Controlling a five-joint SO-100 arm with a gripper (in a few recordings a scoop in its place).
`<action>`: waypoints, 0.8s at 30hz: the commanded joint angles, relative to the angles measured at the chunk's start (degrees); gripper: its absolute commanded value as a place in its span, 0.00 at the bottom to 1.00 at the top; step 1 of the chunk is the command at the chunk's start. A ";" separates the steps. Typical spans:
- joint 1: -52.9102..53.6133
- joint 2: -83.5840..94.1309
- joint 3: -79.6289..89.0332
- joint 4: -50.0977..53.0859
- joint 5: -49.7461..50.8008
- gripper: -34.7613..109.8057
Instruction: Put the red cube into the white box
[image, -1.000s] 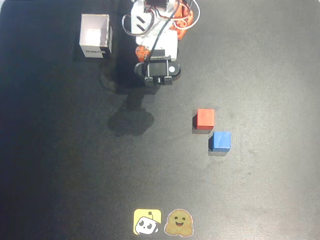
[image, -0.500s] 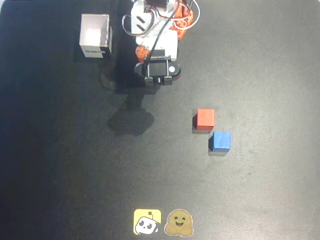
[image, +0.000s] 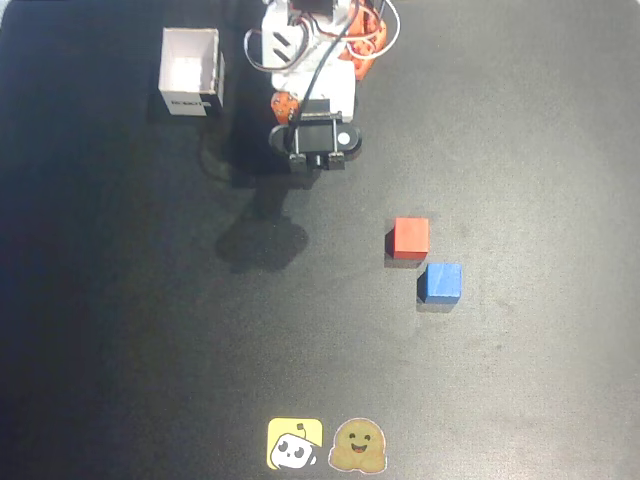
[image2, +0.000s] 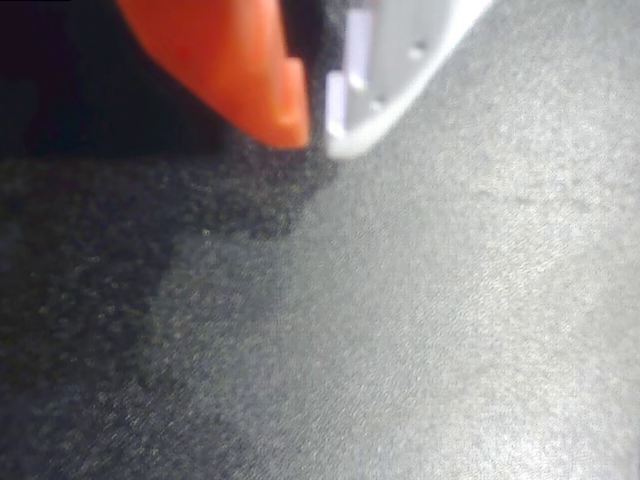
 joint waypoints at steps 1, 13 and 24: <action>-0.18 0.26 -0.18 0.35 -0.26 0.24; -0.18 0.26 -0.18 0.35 -0.35 0.24; 0.18 0.26 -0.18 -1.32 -0.26 0.24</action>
